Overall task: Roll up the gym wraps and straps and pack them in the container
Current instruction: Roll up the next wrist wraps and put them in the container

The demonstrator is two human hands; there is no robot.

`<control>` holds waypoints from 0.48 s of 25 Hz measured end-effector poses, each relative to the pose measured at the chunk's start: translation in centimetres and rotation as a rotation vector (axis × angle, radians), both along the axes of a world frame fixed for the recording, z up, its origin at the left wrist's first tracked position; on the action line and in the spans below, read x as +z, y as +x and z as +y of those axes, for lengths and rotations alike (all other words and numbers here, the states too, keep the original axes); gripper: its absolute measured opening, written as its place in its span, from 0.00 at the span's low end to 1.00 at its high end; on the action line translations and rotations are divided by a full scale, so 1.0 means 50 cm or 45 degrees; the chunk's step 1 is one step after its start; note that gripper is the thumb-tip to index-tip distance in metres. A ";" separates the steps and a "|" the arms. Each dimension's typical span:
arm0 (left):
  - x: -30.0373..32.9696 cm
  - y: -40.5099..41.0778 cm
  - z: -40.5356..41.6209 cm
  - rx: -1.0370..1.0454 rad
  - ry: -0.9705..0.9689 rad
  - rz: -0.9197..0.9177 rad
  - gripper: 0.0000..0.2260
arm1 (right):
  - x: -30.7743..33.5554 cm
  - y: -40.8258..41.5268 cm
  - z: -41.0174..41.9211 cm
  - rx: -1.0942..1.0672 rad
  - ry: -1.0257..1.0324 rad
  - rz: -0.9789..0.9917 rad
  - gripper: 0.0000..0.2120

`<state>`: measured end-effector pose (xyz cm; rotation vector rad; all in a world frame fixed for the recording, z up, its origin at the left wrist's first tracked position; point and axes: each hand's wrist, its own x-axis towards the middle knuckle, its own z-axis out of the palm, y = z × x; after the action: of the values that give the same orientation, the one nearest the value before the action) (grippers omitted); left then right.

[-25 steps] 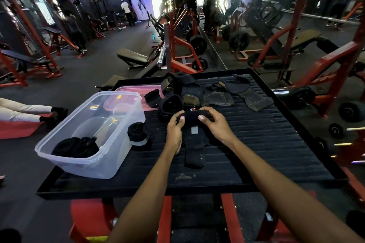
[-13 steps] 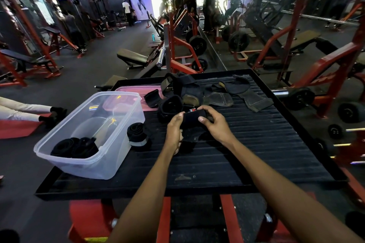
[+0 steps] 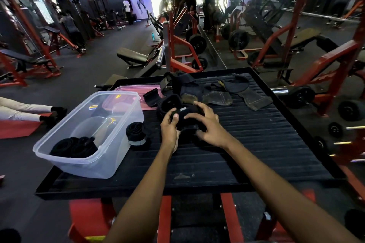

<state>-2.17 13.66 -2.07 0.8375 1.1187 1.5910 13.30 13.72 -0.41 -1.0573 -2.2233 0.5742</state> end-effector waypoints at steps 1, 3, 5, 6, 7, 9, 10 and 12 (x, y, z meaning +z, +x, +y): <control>0.001 -0.002 0.000 -0.012 0.000 -0.027 0.10 | -0.003 -0.002 0.002 -0.018 0.053 -0.010 0.16; 0.004 0.002 -0.006 -0.072 0.012 -0.025 0.11 | -0.010 -0.005 0.005 -0.074 0.071 0.139 0.12; 0.001 0.008 -0.010 -0.151 0.042 0.007 0.11 | -0.015 -0.008 0.012 -0.161 0.002 0.366 0.12; 0.001 0.011 -0.013 -0.176 0.050 0.026 0.11 | -0.014 -0.010 0.013 -0.205 -0.028 0.452 0.12; 0.001 0.012 -0.015 -0.193 0.054 0.037 0.11 | -0.011 -0.012 0.012 -0.244 -0.047 0.519 0.12; -0.001 0.013 -0.016 -0.208 0.048 0.055 0.12 | -0.006 -0.017 0.009 -0.302 -0.041 0.573 0.10; -0.002 0.012 -0.017 -0.211 0.039 0.060 0.12 | -0.005 -0.019 0.008 -0.326 -0.014 0.564 0.10; -0.001 0.012 -0.018 -0.219 0.021 0.075 0.12 | -0.011 -0.021 0.011 -0.352 0.023 0.565 0.09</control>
<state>-1.56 12.75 -2.13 0.9704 1.0472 1.4430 12.25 14.25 -0.96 -1.0827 -1.6653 0.5971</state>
